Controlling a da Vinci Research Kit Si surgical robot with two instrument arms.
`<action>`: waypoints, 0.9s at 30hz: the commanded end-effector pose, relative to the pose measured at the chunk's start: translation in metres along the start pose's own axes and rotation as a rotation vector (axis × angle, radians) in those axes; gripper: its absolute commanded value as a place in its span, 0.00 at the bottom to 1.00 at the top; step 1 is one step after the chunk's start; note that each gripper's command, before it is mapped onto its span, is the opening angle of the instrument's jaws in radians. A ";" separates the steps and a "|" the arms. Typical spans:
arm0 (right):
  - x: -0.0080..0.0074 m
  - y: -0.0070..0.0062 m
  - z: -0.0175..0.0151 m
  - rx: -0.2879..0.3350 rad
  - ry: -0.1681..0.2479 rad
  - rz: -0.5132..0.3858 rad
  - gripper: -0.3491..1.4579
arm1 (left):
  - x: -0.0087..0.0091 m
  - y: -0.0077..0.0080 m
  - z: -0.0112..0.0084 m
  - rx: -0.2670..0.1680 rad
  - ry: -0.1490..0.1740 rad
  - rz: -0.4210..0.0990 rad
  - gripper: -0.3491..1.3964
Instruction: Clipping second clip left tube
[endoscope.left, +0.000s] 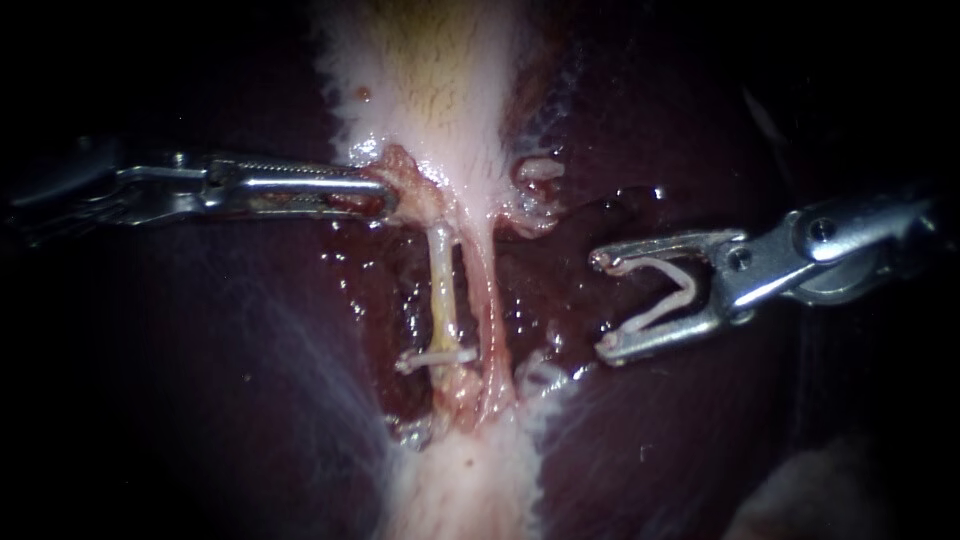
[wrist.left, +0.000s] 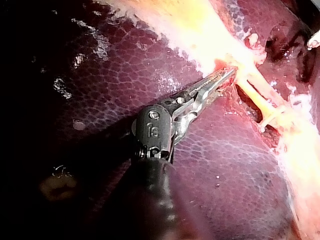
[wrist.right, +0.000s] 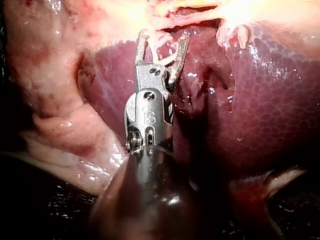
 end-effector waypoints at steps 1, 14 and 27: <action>0.0000 0.0000 0.0000 0.000 0.000 0.000 0.47 | 0.0001 0.0001 -0.0002 -0.002 0.000 0.000 0.00; -0.0001 -0.0001 0.0003 -0.002 -0.001 0.000 0.47 | 0.0038 0.0037 -0.0081 -0.009 0.017 -0.024 0.00; 0.0005 -0.0006 0.0010 -0.007 -0.001 0.001 0.47 | 0.0062 0.0059 -0.0102 -0.013 0.040 -0.028 0.00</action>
